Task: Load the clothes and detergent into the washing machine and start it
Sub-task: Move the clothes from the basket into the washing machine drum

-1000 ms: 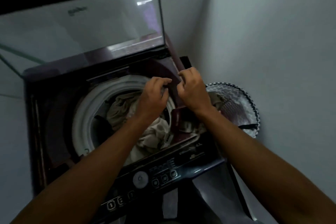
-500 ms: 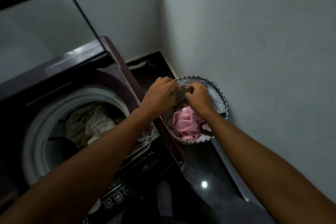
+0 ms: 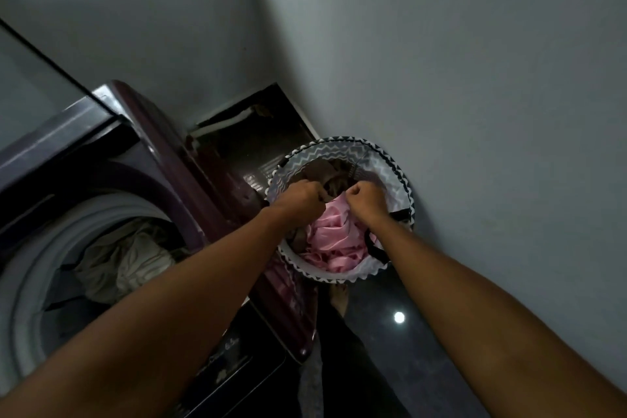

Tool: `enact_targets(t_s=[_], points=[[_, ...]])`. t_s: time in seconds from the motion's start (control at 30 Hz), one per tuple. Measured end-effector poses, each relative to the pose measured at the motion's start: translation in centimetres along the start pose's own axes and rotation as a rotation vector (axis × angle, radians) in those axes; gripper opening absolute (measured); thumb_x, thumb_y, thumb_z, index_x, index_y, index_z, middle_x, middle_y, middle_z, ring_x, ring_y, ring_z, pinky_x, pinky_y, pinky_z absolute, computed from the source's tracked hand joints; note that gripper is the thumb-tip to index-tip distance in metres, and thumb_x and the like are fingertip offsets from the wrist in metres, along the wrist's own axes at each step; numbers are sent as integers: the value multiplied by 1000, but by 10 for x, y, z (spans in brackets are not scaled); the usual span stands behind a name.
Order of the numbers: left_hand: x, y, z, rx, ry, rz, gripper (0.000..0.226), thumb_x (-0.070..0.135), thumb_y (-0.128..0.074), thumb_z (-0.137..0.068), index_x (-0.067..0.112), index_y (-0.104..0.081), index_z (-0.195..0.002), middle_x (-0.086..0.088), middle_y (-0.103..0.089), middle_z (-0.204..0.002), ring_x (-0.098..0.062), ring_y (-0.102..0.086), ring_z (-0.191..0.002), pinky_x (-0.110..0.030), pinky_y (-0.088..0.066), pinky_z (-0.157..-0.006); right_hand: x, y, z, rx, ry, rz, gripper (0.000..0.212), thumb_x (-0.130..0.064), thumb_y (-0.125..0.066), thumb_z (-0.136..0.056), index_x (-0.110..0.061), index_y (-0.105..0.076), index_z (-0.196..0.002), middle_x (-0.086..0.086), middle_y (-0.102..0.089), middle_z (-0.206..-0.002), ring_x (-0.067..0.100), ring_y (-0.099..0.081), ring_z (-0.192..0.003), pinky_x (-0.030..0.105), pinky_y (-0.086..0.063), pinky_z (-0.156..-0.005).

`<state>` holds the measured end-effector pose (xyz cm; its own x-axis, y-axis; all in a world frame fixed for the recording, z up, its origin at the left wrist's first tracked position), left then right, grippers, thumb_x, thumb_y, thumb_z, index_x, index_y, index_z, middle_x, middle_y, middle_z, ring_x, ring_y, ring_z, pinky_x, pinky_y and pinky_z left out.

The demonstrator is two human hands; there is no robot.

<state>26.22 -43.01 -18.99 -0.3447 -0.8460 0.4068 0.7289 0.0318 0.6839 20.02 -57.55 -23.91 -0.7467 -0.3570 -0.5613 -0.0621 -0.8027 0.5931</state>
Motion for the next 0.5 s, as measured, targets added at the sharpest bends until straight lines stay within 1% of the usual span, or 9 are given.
enact_targets(t_s=[0.07,0.1,0.2,0.23,0.27,0.33,0.4,0.47,0.5], points=[[-5,-13,-15,-33,12,-6,37,19,-61,-84,19,-69,-120,-14,-64,-124,-32,-56,-119,-34,-45,-102,12,-13,-12,-35,-35,-6,29,-9,-50,-89,-18,-52,-61,2,-59,-73,27,-61,-80,28,-44,-68],[-8,-18,-21,-40,17,-17,39,21,-62,-85,19,-67,-124,-15,-61,-125,-33,-55,-120,-38,-45,-103,18,-21,-16,-66,-57,-5,28,-10,-51,-89,-16,-52,-61,1,-58,-71,25,-59,-76,27,-41,-65],[-19,-31,-39,-74,43,-71,42,26,-62,-85,20,-64,-126,-16,-57,-125,-36,-54,-120,-45,-45,-102,36,-47,-34,-158,-130,-61,26,-15,-59,-85,-19,-53,-60,-2,-52,-62,20,-52,-64,25,-34,-54],[-24,-35,-45,-85,55,-77,42,27,-62,-85,21,-63,-127,-15,-56,-126,-37,-53,-121,-46,-45,-103,42,-53,-39,-175,-161,-57,19,-19,-60,-85,-16,-59,-67,0,-56,-66,21,-55,-68,25,-35,-54],[-27,-39,-50,-93,64,-74,43,27,-62,-85,22,-63,-127,-15,-56,-126,-37,-52,-121,-46,-44,-103,51,-59,-47,-176,-186,-60,14,-22,-59,-87,-11,-65,-81,3,-61,-76,24,-60,-75,24,-37,-56],[-31,-47,-56,-103,66,-44,45,30,-61,-84,24,-63,-128,-15,-56,-126,-36,-51,-122,-46,-44,-104,70,-71,-58,-160,-267,-90,31,-27,-56,-88,-6,-64,-110,10,-69,-98,29,-66,-92,27,-46,-66],[-33,-53,-60,-118,61,-28,52,40,-52,-77,26,-64,-126,-15,-59,-122,-36,-51,-121,-45,-44,-103,83,-86,-65,-154,-321,-135,46,-29,-58,-86,-15,-56,-130,13,-68,-115,33,-66,-103,36,-53,-84],[-33,-54,-62,-108,49,-21,62,47,-43,-70,25,-65,-124,-14,-61,-120,-34,-53,-120,-44,-45,-102,91,-101,-67,-174,-345,-102,51,-40,-55,-87,-21,-53,-135,12,-65,-124,34,-63,-110,42,-51,-97],[-33,-53,-62,-103,52,-12,61,47,-45,-70,24,-65,-123,-14,-61,-121,-34,-53,-119,-44,-45,-101,86,-99,-62,-182,-330,-86,48,-43,-52,-90,-20,-56,-133,12,-66,-124,34,-63,-112,40,-50,-98]])
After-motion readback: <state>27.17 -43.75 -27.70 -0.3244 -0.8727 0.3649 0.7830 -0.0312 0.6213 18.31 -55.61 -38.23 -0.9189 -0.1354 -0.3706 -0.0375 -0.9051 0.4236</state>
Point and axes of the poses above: each hand's wrist, its own z-axis away from the middle knuckle, its own y-axis out of the back of the hand, x = y × z, the point moved 8 cm from there along -z, towards the middle knuckle
